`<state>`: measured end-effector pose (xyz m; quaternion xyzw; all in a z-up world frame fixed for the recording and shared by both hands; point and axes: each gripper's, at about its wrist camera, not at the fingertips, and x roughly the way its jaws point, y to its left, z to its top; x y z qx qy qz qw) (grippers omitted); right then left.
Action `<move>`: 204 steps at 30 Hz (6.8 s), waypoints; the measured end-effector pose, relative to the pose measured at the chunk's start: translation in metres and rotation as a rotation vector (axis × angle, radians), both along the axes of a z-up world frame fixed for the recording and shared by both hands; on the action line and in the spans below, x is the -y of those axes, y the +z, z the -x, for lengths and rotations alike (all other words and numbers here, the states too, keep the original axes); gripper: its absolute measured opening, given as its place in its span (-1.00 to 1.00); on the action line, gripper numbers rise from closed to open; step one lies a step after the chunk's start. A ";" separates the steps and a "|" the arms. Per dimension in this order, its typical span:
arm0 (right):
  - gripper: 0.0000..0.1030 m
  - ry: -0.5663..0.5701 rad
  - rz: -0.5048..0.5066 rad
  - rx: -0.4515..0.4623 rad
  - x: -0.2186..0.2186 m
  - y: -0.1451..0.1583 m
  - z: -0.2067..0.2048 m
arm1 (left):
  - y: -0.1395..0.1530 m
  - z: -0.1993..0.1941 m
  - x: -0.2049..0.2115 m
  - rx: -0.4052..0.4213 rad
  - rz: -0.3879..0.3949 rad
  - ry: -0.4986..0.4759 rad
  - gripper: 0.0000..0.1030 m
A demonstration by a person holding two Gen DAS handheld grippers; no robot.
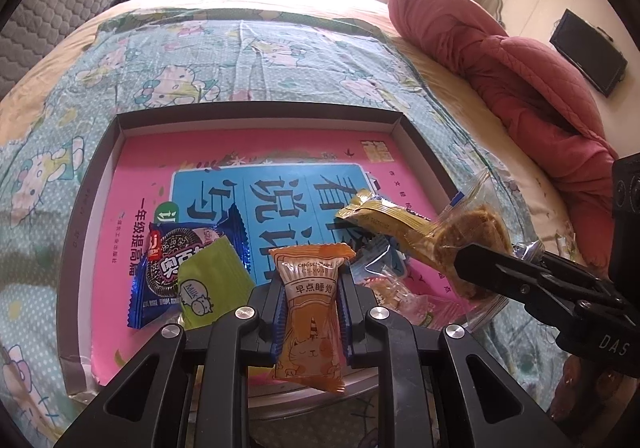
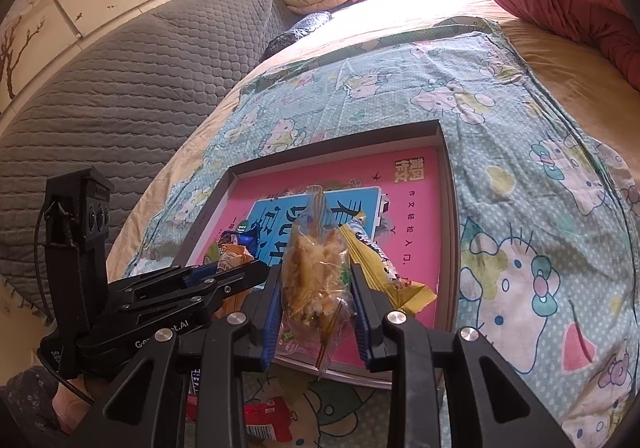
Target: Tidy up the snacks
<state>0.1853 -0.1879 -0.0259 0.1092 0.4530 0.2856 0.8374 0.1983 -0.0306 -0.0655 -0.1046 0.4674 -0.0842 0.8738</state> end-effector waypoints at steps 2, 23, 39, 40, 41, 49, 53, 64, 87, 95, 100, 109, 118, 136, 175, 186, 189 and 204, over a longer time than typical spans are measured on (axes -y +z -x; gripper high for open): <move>-0.38 -0.002 0.002 -0.008 0.000 -0.002 -0.001 | -0.001 0.001 -0.001 0.002 0.009 0.000 -0.58; -0.38 -0.054 0.048 -0.021 0.002 -0.014 -0.005 | -0.004 -0.001 0.000 -0.014 0.006 -0.015 -0.58; -0.37 -0.077 0.065 0.000 0.005 -0.006 -0.005 | -0.004 -0.002 -0.001 -0.026 0.010 -0.016 -0.56; -0.37 -0.078 0.065 -0.001 0.005 -0.006 -0.005 | -0.004 -0.003 -0.001 -0.028 0.008 -0.017 -0.56; -0.37 -0.080 0.065 -0.002 0.006 -0.005 -0.006 | -0.004 -0.002 0.000 -0.030 0.007 -0.017 -0.55; -0.37 -0.084 0.057 0.010 0.008 0.000 -0.005 | -0.002 -0.001 0.002 -0.030 0.006 -0.023 -0.40; -0.37 -0.082 0.054 0.015 0.008 0.002 -0.004 | 0.004 0.001 0.002 -0.018 0.014 -0.022 -0.28; -0.28 -0.068 0.060 0.067 0.002 0.014 0.001 | 0.031 0.013 -0.004 0.027 0.003 -0.015 0.08; 0.10 -0.042 0.061 0.157 -0.005 0.037 0.012 | 0.074 0.053 -0.044 0.075 -0.014 0.095 0.30; 0.25 -0.025 0.077 0.190 -0.010 0.044 0.019 | 0.085 0.067 -0.050 0.084 -0.008 0.115 0.31; 0.33 -0.021 0.082 0.203 -0.012 0.048 0.023 | 0.086 0.074 -0.048 0.081 -0.020 0.104 0.31; 0.45 -0.014 0.061 0.222 -0.008 0.054 0.038 | 0.091 0.085 -0.046 0.085 -0.028 0.088 0.31; 0.55 0.001 0.018 0.245 -0.009 0.060 0.053 | 0.086 0.094 -0.046 0.067 -0.017 0.090 0.31; 0.72 -0.005 0.002 0.241 -0.008 0.063 0.079 | 0.083 0.117 -0.047 0.048 -0.027 0.052 0.51; 0.72 -0.016 0.108 -0.034 0.000 0.019 0.132 | 0.046 0.142 -0.011 0.008 -0.043 -0.204 0.51; 0.72 -0.020 0.218 -0.100 -0.003 0.003 0.138 | 0.033 0.142 -0.001 -0.003 -0.064 -0.275 0.51; 0.69 -0.017 0.303 -0.109 -0.008 -0.004 0.140 | 0.028 0.139 0.001 -0.007 -0.073 -0.284 0.51; 0.21 0.123 0.494 -0.063 -0.036 -0.024 0.141 | 0.010 0.117 0.006 -0.025 -0.092 -0.336 0.51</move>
